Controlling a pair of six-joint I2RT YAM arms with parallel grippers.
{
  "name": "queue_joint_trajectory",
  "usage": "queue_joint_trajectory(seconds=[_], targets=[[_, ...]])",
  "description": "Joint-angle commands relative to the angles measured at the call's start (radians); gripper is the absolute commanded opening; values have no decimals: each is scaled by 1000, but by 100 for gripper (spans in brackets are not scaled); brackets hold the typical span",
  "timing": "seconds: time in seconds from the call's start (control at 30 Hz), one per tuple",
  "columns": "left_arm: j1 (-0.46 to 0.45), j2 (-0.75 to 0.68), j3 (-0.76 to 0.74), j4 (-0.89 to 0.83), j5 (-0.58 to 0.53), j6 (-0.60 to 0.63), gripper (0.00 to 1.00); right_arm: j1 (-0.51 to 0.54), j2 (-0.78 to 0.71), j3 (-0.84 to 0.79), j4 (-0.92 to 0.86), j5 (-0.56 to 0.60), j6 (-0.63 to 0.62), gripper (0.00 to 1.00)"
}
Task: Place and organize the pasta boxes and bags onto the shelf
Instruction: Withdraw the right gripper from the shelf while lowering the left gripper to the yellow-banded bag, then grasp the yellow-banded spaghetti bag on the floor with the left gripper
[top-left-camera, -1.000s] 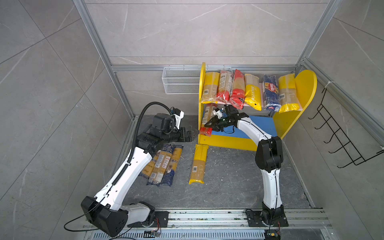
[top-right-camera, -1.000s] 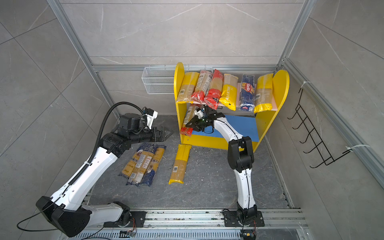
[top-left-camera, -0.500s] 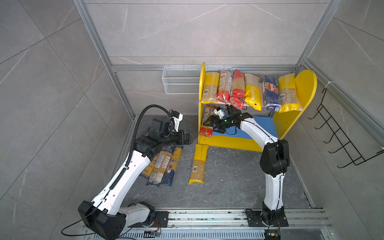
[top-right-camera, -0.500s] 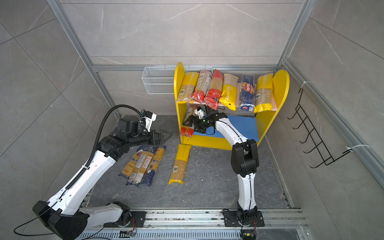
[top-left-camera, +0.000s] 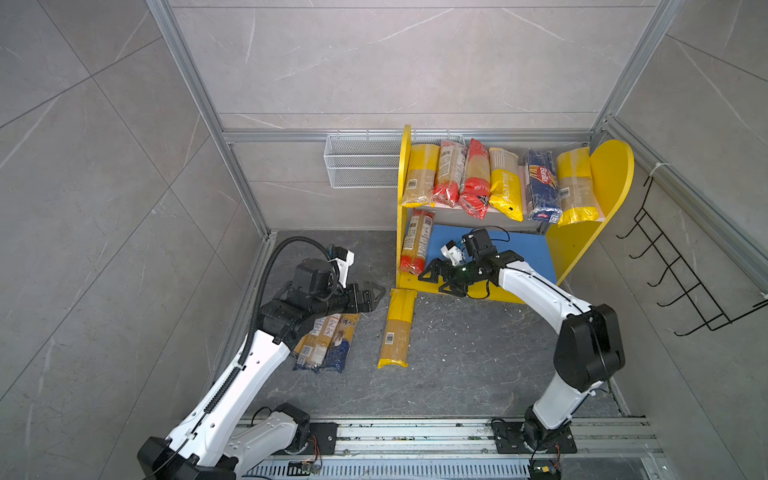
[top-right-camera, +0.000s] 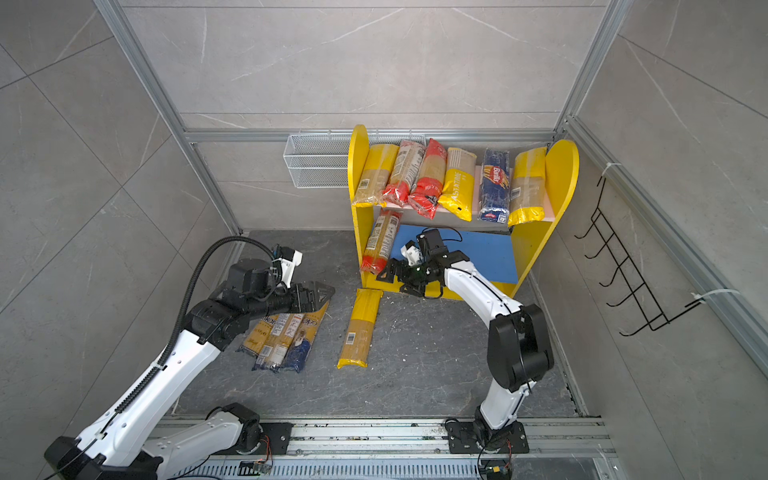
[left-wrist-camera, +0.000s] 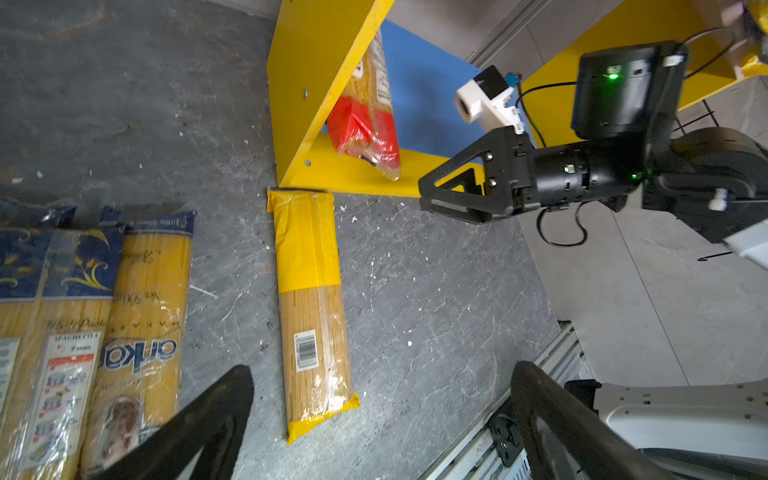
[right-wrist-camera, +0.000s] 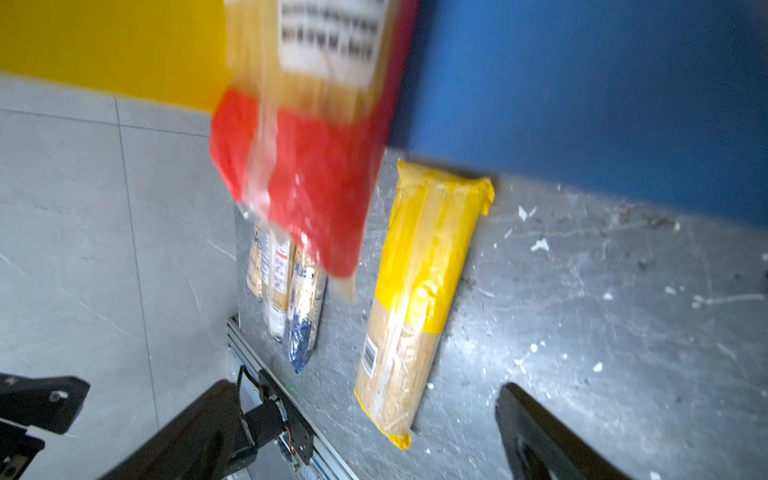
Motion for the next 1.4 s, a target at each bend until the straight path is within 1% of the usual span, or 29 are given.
queue_joint_trajectory(seconds=[0.0, 0.07, 0.13, 0.2, 0.27, 0.43, 0.5, 0.57, 0.67, 0.77, 0.87, 0.9, 0.93, 0.97, 1.1, 1.2, 1.37], targets=[[-22, -81, -64, 38, -33, -47, 100, 58, -137, -99, 0, 63, 44, 100], [-48, -127, -119, 41, -58, -68, 100, 106, -220, -173, -9, 98, 76, 100], [-79, -161, -166, 40, -86, -95, 100, 162, -299, -224, -46, 161, 101, 100], [-124, -187, -213, 40, -128, -130, 100, 215, -385, -276, -83, 225, 138, 100], [-189, -207, -260, 39, -200, -176, 100, 267, -498, -317, -131, 296, 188, 100], [-362, -171, -356, 60, -402, -243, 100, 379, -767, -381, -313, 474, 299, 100], [-400, -143, -399, 96, -463, -272, 100, 391, -859, -404, -380, 507, 331, 100], [-427, -123, -455, 156, -520, -306, 100, 395, -925, -409, -441, 521, 335, 100], [-449, -86, -530, 255, -594, -336, 100, 394, -950, -387, -515, 540, 294, 100], [-471, -1, -546, 313, -629, -358, 100, 394, -907, -349, -560, 543, 234, 100], [-569, 123, -521, 367, -739, -368, 100, 393, -864, -326, -561, 532, 189, 100], [-592, 166, -508, 385, -767, -367, 100, 394, -857, -325, -552, 522, 180, 100], [-610, 214, -492, 405, -770, -371, 100, 395, -850, -325, -542, 513, 172, 100], [-617, 256, -481, 425, -800, -386, 100, 394, -844, -328, -531, 505, 169, 100], [-635, 359, -482, 538, -826, -422, 100, 394, -829, -330, -522, 493, 149, 100], [-639, 404, -461, 537, -841, -431, 100, 394, -836, -330, -540, 488, 135, 100], [-645, 458, -446, 577, -819, -421, 100, 394, -876, -352, -584, 517, 127, 100]])
